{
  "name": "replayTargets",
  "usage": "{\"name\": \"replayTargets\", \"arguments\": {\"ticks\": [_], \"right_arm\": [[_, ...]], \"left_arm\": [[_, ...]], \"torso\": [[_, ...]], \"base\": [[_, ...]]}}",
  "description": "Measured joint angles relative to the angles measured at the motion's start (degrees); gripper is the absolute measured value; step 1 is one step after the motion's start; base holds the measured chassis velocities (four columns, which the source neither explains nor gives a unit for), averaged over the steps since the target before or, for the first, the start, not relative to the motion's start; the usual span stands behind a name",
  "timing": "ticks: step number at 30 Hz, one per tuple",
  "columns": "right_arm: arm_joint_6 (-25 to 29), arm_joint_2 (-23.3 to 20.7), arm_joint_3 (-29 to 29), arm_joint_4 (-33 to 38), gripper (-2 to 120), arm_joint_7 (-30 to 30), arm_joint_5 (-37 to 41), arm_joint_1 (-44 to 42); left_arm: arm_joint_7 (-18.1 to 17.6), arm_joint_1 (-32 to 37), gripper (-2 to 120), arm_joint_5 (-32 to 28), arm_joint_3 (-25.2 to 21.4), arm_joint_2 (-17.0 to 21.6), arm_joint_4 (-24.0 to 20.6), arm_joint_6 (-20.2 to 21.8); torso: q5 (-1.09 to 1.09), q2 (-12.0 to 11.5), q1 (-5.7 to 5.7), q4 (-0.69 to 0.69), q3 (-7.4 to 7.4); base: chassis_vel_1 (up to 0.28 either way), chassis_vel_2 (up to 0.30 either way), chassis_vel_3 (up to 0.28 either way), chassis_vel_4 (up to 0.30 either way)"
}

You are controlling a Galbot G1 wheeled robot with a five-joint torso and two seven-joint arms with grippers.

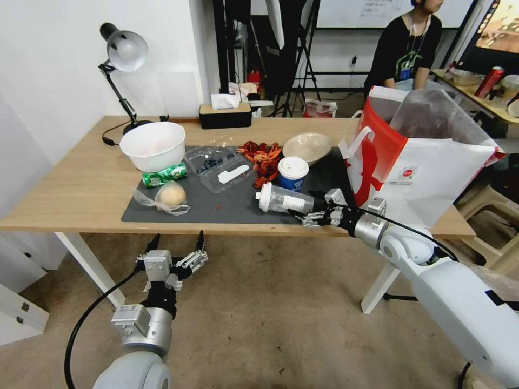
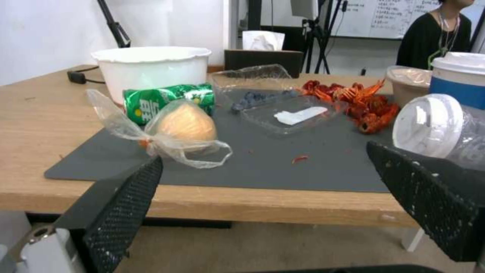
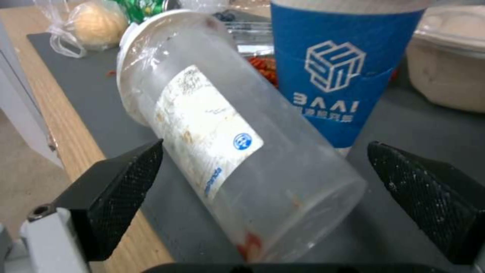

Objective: Pick up the trash from the table and place it into the takeout bag.

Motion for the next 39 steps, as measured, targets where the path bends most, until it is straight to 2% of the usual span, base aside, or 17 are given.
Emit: {"name": "replayTargets", "arguments": {"ticks": [8,11,12,15,17,19,32,39], "right_arm": [[-0.1,0.1,-1.4,0.0,96,0.1,0.2,0.3],[-0.1,0.0,-1.5,0.1,82,0.2,0.1,-0.2],[-0.1,0.0,-1.5,0.1,82,0.2,0.1,-0.2],[-0.1,-0.2,-1.5,0.2,68,0.2,-0.2,-1.0],[-0.1,-0.2,-1.5,0.3,65,0.2,-0.3,-1.3],[0.1,-0.2,-1.3,0.4,54,0.2,-0.5,-1.8],[1.5,0.1,-1.0,1.3,53,0.4,-0.4,-2.6],[5.3,0.3,0.1,6.0,53,0.8,4.4,-3.2]], "left_arm": [[-0.1,-0.1,100,0.0,-0.1,0.0,0.1,-0.1],[-0.2,-0.2,100,0.0,-0.1,0.0,0.4,-0.4],[-0.2,-0.2,100,0.0,-0.1,0.0,0.4,-0.4],[-0.4,-0.2,100,-0.1,0.0,0.0,0.8,-0.6],[-0.4,-0.2,100,-0.1,0.0,0.0,0.9,-0.6],[-0.6,-0.3,100,-0.1,0.0,0.0,1.1,-0.8],[-0.9,-0.2,100,-0.1,0.1,0.0,1.2,-1.1],[-1.0,-0.1,100,0.0,0.1,0.0,1.3,-1.2]], "torso": [[0.00,0.0,0.00,0.00,0.00],[0.00,0.0,0.00,0.00,0.00],[0.00,0.0,0.00,0.00,0.00],[0.00,0.0,0.00,0.00,0.00],[0.00,0.0,0.00,0.00,0.00],[0.00,0.0,0.00,0.00,0.00],[0.00,0.0,-0.01,0.00,0.00],[0.00,0.0,-0.01,0.00,0.00]], "base": [[0.000,0.000,0.000,0.000],[0.000,0.000,0.000,0.000],[0.000,0.000,0.000,0.000],[0.000,0.000,0.000,0.000],[0.000,0.000,0.000,0.000],[0.000,0.000,0.000,0.000],[0.000,0.000,0.000,0.000],[0.000,0.000,0.000,0.000]]}}
